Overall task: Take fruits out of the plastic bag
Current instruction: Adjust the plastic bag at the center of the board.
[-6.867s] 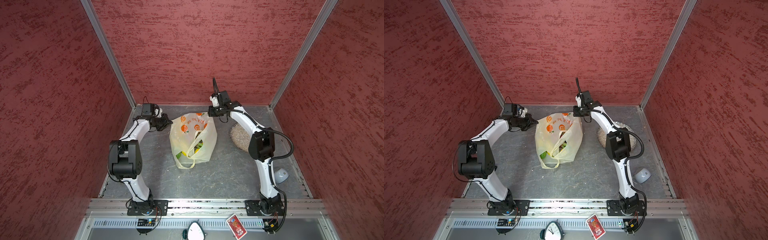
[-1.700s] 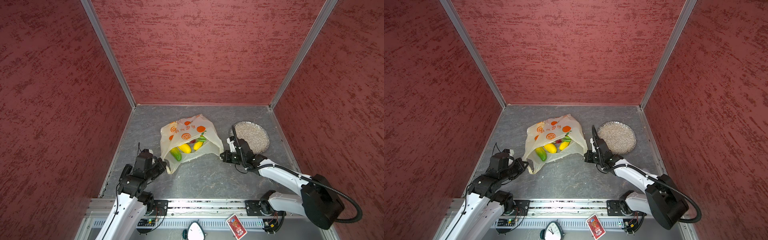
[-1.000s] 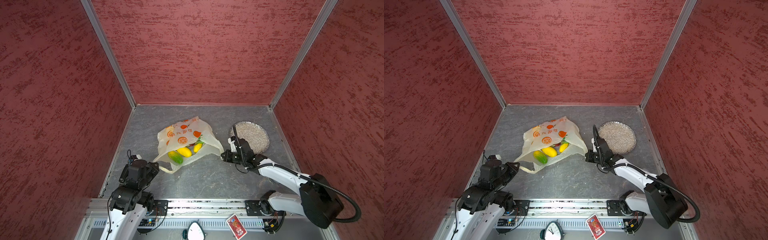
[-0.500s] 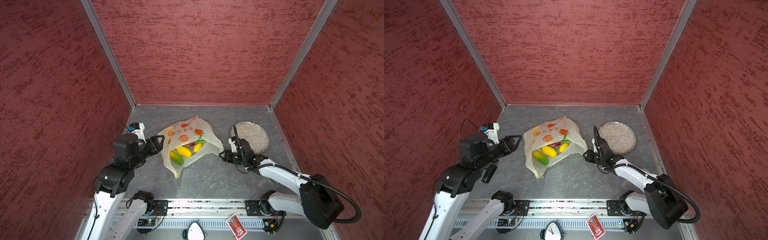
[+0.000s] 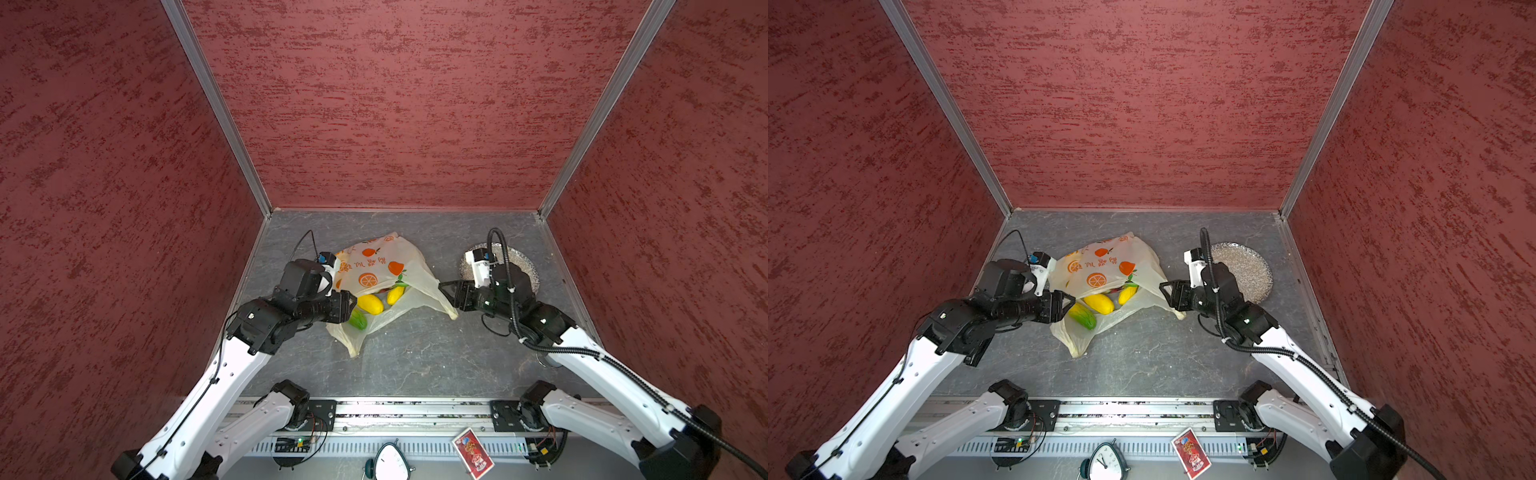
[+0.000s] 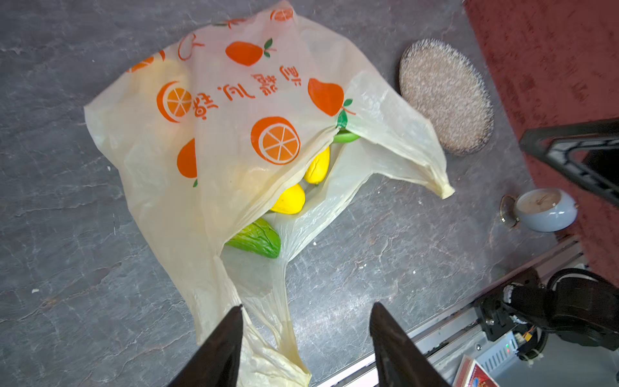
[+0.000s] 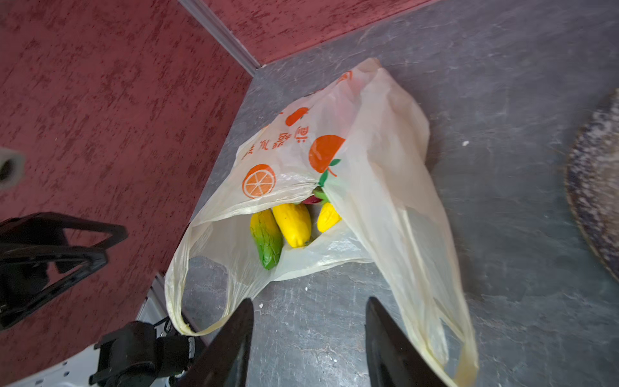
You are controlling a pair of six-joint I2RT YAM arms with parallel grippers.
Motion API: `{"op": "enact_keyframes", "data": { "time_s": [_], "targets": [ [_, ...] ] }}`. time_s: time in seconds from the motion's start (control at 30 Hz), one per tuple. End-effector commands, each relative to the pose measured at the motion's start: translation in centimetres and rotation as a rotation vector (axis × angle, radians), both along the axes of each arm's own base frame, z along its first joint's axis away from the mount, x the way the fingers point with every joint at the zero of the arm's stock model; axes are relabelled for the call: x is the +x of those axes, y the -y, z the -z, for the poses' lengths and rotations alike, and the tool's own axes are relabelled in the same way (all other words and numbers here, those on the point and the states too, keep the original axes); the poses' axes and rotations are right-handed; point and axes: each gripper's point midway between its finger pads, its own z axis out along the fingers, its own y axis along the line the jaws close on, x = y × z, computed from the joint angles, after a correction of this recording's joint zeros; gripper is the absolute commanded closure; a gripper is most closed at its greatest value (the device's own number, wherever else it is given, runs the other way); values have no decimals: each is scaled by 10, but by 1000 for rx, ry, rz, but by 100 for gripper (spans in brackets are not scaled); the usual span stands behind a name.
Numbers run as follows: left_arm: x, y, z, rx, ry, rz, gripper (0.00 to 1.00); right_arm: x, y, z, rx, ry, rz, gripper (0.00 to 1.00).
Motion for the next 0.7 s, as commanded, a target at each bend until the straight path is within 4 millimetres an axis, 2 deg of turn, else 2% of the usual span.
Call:
{"op": "enact_keyframes", "data": {
  "time_s": [0.0, 0.13, 0.27, 0.33, 0.4, 0.5, 0.57, 0.67],
  "targets": [
    [2, 3, 11, 41, 13, 21, 38, -13, -24, 15, -101, -38, -98, 46],
    [7, -2, 34, 65, 3, -28, 38, -22, -68, 27, -151, -70, -211, 46],
    [12, -17, 34, 123, 13, -91, 37, -25, -108, 46, -198, -106, -280, 46],
    [12, -21, 29, 117, 29, -106, 37, -25, -129, 55, -200, -124, -325, 46],
    [6, -25, 14, 102, 72, -122, 38, -25, -150, 65, -193, -135, -372, 45],
    [-8, -35, -7, 82, 160, -151, 38, -18, -171, 80, -194, -155, -401, 45],
    [-15, -39, -12, 65, 210, -156, 36, -14, -182, 91, -214, -166, -410, 45],
    [-22, -35, -22, 19, 275, -120, 33, -9, -194, 108, -241, -180, -413, 45]
  ]
}}
